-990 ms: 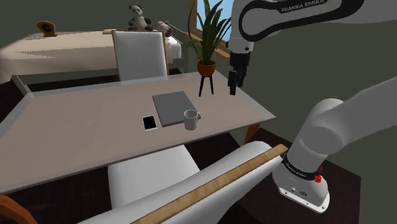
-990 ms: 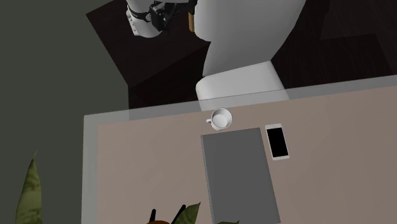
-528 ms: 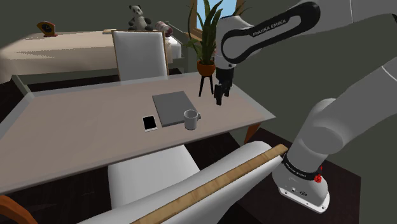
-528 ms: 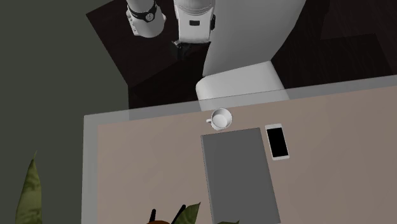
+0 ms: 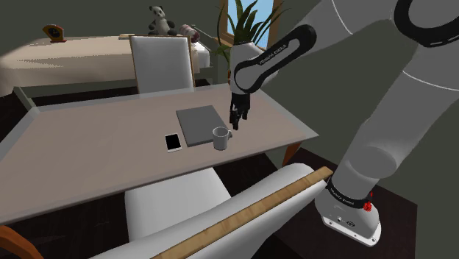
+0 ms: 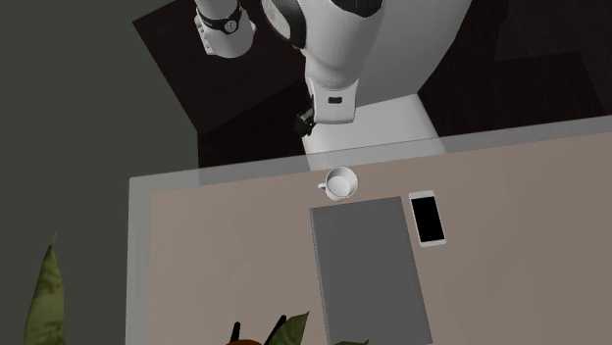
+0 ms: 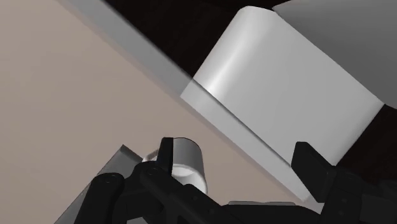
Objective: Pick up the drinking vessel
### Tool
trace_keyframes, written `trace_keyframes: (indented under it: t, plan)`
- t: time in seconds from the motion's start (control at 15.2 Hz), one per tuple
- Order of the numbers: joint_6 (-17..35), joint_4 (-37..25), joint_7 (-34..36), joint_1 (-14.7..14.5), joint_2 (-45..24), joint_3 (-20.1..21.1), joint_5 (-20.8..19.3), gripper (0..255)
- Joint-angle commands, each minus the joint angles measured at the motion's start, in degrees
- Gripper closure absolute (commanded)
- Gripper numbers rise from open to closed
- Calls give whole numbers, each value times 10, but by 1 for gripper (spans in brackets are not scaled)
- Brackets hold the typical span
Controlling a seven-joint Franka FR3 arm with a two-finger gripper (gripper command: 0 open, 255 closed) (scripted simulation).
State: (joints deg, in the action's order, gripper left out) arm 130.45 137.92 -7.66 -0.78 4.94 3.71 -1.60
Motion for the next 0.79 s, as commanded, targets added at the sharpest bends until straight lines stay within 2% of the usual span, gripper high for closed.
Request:
trace_keyframes:
  t: [0.0, 0.33, 0.73]
  plan:
    - [28, -23, 7, -1, -46, 3, -9, 0]
    - [82, -91, 24, -6, -159, 3, -36, 0]
    - [121, -198, 42, -19, -294, -5, -65, 0]
